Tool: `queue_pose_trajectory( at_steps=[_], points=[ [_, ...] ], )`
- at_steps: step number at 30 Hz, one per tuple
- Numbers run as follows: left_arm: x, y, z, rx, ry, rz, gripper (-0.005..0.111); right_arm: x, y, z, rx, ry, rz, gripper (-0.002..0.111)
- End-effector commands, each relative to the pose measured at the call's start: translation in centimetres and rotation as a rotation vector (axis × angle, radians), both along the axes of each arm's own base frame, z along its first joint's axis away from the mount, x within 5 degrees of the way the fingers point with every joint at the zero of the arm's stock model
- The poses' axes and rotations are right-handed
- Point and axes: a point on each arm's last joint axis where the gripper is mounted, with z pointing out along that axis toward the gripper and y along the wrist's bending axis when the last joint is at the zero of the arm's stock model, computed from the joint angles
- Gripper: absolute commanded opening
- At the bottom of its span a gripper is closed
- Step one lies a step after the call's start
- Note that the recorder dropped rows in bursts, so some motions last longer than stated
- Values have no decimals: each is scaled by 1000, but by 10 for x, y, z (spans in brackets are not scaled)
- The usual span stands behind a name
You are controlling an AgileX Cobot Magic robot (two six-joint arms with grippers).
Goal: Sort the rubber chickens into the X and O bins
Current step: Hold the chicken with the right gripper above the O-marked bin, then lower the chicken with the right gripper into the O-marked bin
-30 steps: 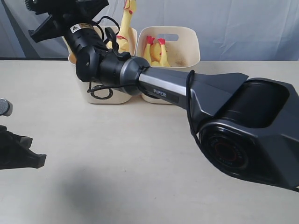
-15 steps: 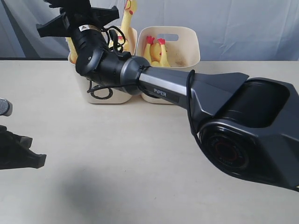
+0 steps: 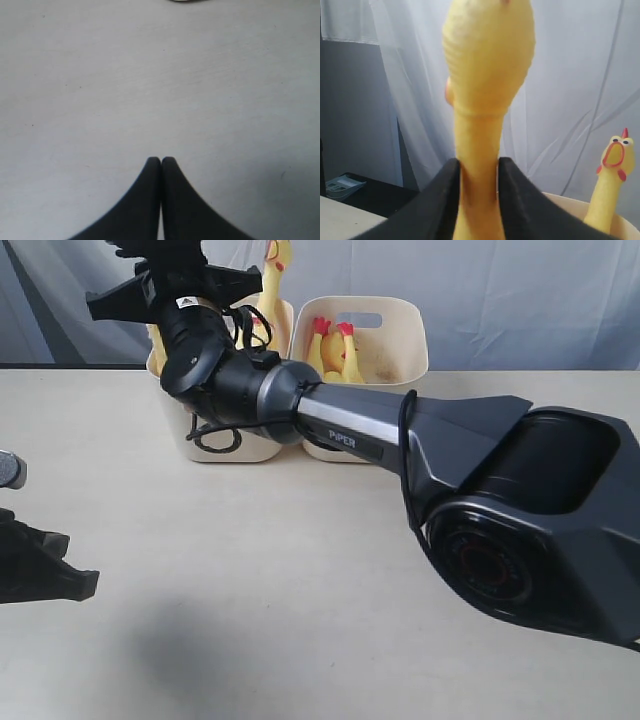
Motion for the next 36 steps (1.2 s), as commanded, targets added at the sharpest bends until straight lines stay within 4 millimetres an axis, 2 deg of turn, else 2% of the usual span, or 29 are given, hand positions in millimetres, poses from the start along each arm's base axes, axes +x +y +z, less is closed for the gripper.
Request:
queue_pose_trajectory(
  at_steps=[1,4,10,24,36],
  points=[
    [-1,0,0,2,-1,-1,0,0,-1,7,2,-16,4,55],
    [-1,0,0,2,-1,-1,0,-3,3,7,-6,-18,20,61],
    [-1,0,0,2,-1,-1,0,-4,1,10,10,-46,-25,61],
    [-1,0,-1,0,4,-4,0,-24,4,29,50,-204,-148,61],
    [-1,0,-1,0,4,-4,0,-27,1,35,54,-271,-194,61]
  ],
)
